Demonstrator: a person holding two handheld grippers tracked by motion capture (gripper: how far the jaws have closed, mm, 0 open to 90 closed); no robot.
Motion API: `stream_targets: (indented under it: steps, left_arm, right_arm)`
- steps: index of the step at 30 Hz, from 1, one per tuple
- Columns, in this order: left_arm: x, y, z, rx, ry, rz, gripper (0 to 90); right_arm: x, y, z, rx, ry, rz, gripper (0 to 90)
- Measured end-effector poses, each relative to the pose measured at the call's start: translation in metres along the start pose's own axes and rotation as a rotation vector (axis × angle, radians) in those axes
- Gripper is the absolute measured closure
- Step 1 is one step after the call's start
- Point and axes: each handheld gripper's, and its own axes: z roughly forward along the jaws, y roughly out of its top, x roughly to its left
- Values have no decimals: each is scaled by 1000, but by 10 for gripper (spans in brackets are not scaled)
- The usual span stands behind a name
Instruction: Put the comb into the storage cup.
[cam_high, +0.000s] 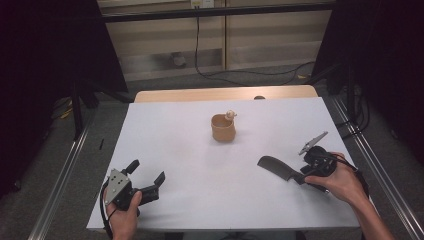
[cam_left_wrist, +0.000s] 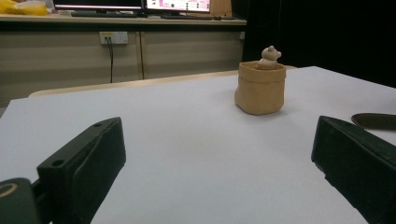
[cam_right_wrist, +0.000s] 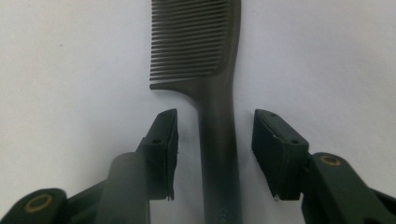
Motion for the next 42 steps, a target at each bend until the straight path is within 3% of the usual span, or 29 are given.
stream_targets:
  steps: [5,10,31,36,42]
  left_arm:
    - [0,0,0,1,-3,-1,31]
    - [0,0,1,5,-5,4,31]
    - [-1,0,2,17,-13,11,30]
    - [-1,-1,3,16,-15,5,31]
    - [0,-1,2,20,-7,3,31]
  right_arm:
    - [0,-1,1,6,-7,0,596]
    - [3,1,3,30,-32,-28,606]
    - [7,9,5,91,-71,-51,676]
    - [9,12,5,104,-66,-53,727]
    - [8,13,6,115,-67,-64,729]
